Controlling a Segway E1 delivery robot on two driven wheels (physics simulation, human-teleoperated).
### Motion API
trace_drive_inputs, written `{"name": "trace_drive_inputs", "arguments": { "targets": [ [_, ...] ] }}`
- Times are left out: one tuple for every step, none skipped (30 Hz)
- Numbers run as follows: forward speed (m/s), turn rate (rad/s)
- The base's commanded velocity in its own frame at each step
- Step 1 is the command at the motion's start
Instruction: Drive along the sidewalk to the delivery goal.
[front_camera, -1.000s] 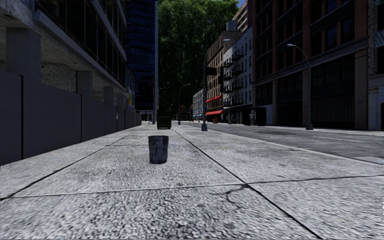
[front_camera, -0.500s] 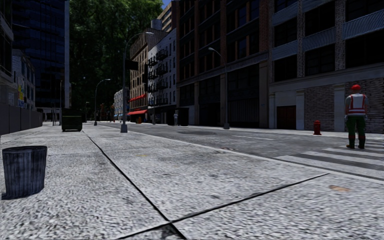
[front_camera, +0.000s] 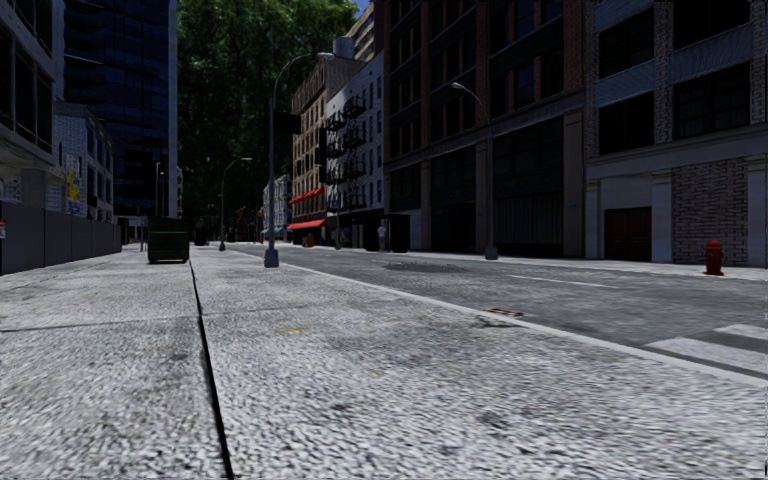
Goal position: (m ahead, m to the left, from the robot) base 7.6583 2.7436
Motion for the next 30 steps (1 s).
{"name": "trace_drive_inputs", "arguments": {
  "targets": [
    [2.00, 1.20],
    [2.00, 1.20],
    [2.00, 1.10],
    [2.00, 0.99],
    [2.00, 0.92],
    [2.00, 0.74],
    [2.00, 0.47],
    [2.00, 0.31],
    [2.00, 0.31],
    [2.00, 0.21],
    [2.00, 0.13],
    [2.00, 0.13],
    [2.00, 0.11],
    [2.00, 0.11],
    [2.00, 0.11],
    [2.00, 0.11],
    [2.00, 0.11],
    [2.00, 0.11],
    [2.00, 0.11],
    [2.00, 0.13],
    [2.00, 0.97],
    [2.00, 1.20],
    [2.00, 1.20],
    [2.00, 1.20],
    [2.00, 1.20],
    [2.00, 1.20],
    [2.00, 0.74],
    [2.00, 0.64],
    [2.00, 0.62],
    [2.00, 0.56]
  ]
}}
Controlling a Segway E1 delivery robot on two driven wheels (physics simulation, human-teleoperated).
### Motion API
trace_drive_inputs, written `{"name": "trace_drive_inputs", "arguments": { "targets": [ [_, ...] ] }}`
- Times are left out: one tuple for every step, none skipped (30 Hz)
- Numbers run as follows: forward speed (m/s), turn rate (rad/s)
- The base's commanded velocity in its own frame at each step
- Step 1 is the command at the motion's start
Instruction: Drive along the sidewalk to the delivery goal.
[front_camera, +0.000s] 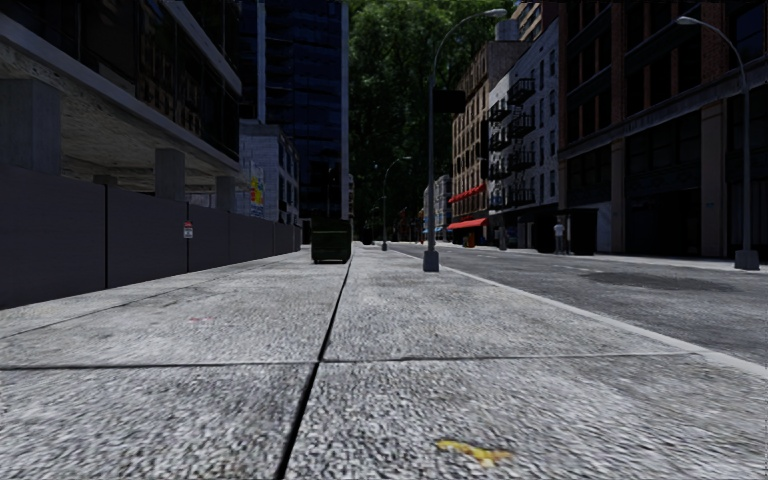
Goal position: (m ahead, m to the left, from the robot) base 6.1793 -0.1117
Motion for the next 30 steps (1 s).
{"name": "trace_drive_inputs", "arguments": {
  "targets": [
    [2.00, 0.51],
    [2.00, 0.51],
    [2.00, 0.45],
    [2.00, 0.41],
    [2.00, 0.40],
    [2.00, 0.40],
    [2.00, 0.40],
    [2.00, 0.40],
    [2.00, 0.40],
    [2.00, 0.40],
    [2.00, 0.40],
    [2.00, 0.40],
    [2.00, 0.57],
    [2.00, 0.87],
    [2.00, 1.20],
    [2.00, 1.20],
    [2.00, 1.20],
    [2.00, 1.20],
    [2.00, 1.20],
    [2.00, 1.20],
    [2.00, 1.10],
    [2.00, 0.85],
    [2.00, 0.65],
    [2.00, 0.55],
    [2.00, 0.47],
    [2.00, 0.43],
    [2.00, 0.41],
    [2.00, 0.41],
    [2.00, 0.41],
    [2.00, 0.41]
  ]
}}
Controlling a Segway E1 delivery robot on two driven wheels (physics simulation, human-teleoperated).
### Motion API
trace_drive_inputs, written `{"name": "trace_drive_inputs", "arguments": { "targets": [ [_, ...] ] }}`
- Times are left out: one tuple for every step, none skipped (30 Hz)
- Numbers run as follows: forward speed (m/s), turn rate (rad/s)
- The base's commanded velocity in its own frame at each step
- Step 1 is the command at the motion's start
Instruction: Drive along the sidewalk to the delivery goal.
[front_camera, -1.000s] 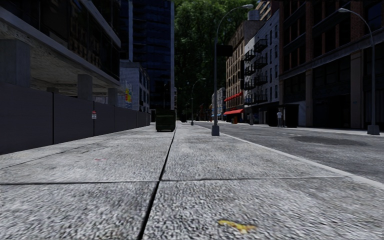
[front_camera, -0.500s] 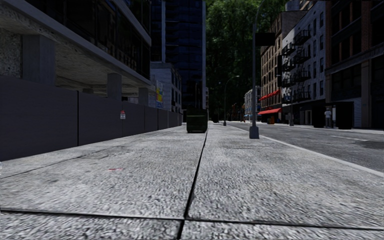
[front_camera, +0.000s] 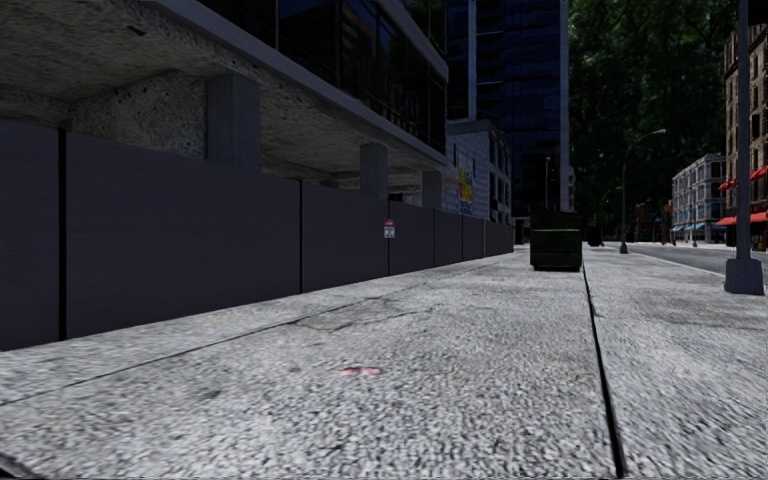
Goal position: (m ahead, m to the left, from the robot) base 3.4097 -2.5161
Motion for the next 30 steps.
{"name": "trace_drive_inputs", "arguments": {
  "targets": [
    [2.00, 0.40],
    [2.00, 0.40],
    [2.00, 0.40],
    [2.00, 0.40],
    [2.00, 0.40],
    [2.00, 0.40],
    [2.00, 0.40],
    [2.00, 0.40],
    [2.00, 0.40],
    [2.00, 0.40],
    [2.00, 0.40],
    [2.00, 0.33],
    [2.00, 0.09],
    [2.00, 0.00],
    [2.00, 0.00],
    [2.00, 0.00],
    [1.97, -0.99],
    [1.87, -1.20],
    [1.77, -1.20],
    [1.66, -1.20],
    [1.55, -1.20],
    [1.52, -1.20],
    [1.49, -1.20],
    [1.40, -1.20],
    [1.34, -1.20],
    [1.28, -1.20],
    [1.25, -0.86],
    [1.22, -0.37],
    [1.17, 0.00],
    [1.17, 0.00]
  ]
}}
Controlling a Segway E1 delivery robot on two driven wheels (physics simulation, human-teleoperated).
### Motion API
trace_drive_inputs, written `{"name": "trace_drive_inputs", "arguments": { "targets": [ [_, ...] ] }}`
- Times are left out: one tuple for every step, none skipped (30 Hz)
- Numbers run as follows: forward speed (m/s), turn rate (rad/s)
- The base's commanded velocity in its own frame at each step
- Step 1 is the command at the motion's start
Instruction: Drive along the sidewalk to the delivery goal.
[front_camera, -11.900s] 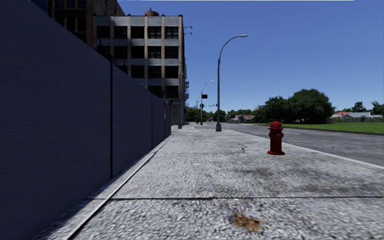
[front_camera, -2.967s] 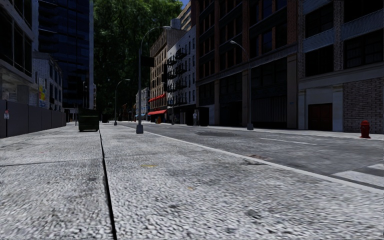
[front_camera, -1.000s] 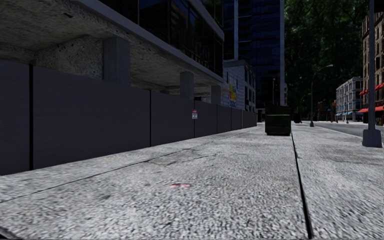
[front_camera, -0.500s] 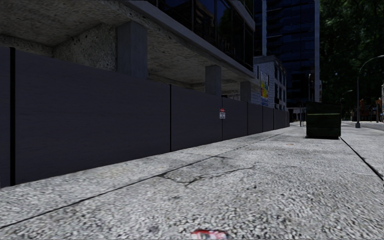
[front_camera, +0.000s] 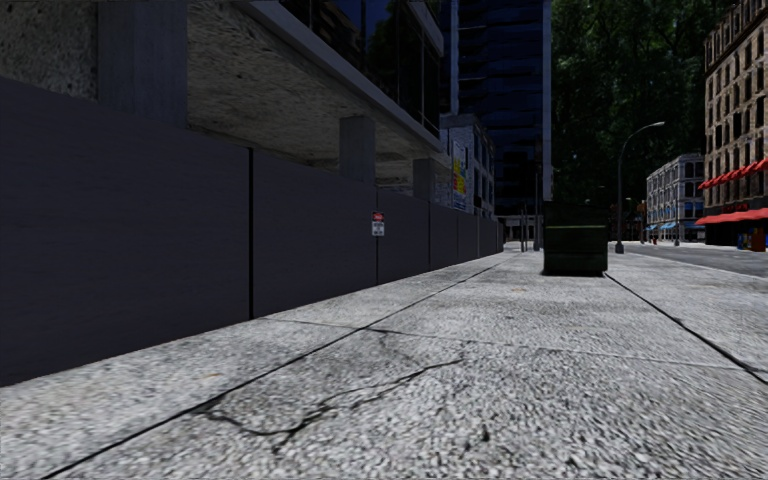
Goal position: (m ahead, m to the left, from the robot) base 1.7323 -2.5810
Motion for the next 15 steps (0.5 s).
{"name": "trace_drive_inputs", "arguments": {
  "targets": [
    [1.16, 0.00],
    [1.11, 0.00],
    [1.02, 0.00],
    [0.91, 0.00],
    [0.80, 0.00],
    [0.69, 0.00],
    [0.69, 0.00],
    [0.52, 0.00],
    [0.42, 0.00],
    [0.37, 0.00],
    [0.36, 0.00],
    [0.35, -0.15],
    [0.35, -0.65],
    [0.35, -1.20],
    [0.35, -1.20]
  ]
}}
